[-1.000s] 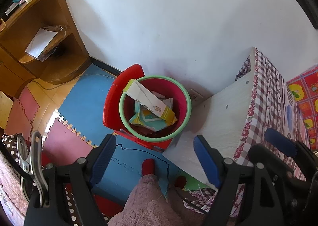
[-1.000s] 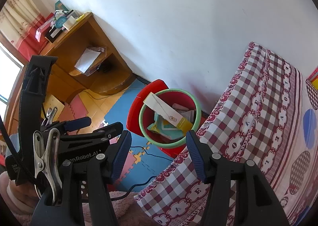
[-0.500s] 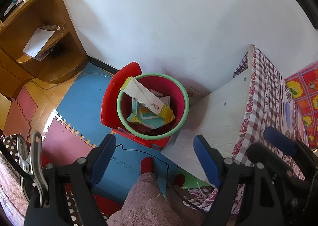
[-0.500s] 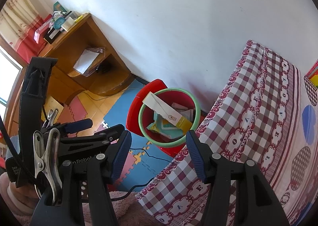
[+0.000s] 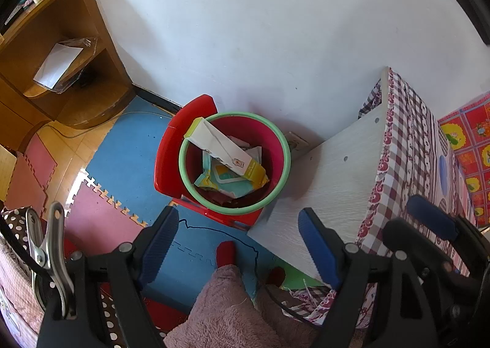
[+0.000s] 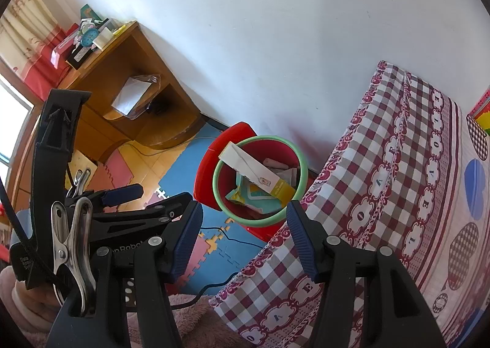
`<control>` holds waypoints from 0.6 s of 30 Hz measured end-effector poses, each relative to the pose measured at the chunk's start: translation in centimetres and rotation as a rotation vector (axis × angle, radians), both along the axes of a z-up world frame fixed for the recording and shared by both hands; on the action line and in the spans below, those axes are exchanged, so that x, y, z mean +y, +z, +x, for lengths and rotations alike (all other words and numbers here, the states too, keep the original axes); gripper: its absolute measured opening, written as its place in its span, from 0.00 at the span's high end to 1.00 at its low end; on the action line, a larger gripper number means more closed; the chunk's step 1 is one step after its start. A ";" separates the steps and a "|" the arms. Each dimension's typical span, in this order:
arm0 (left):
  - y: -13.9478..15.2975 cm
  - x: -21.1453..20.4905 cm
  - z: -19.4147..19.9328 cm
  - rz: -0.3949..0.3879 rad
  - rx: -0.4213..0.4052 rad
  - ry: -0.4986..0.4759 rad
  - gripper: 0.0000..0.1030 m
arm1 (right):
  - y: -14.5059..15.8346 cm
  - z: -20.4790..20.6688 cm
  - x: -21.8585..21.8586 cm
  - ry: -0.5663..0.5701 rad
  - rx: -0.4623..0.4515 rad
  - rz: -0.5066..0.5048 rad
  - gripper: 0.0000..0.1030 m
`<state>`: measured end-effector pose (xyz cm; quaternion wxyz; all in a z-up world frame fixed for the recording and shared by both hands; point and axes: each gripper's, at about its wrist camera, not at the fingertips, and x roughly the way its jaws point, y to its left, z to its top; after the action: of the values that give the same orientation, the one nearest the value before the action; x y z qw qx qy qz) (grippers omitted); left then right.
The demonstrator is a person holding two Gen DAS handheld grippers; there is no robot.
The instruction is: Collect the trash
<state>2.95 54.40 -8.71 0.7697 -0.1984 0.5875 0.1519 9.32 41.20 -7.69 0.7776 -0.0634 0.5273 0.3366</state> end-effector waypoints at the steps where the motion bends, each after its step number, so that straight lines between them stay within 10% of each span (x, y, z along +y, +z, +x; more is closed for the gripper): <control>1: 0.0 0.0 0.0 0.000 0.000 0.000 0.19 | 0.0 0.0 0.0 -0.001 0.001 0.000 0.43; 18: -0.1 -0.2 0.0 0.000 0.000 0.000 0.19 | 0.0 -0.2 -0.1 -0.010 0.000 -0.001 0.43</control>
<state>2.96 54.23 -8.78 0.7696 -0.1984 0.5877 0.1517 9.17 41.10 -7.70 0.7794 -0.0611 0.5277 0.3323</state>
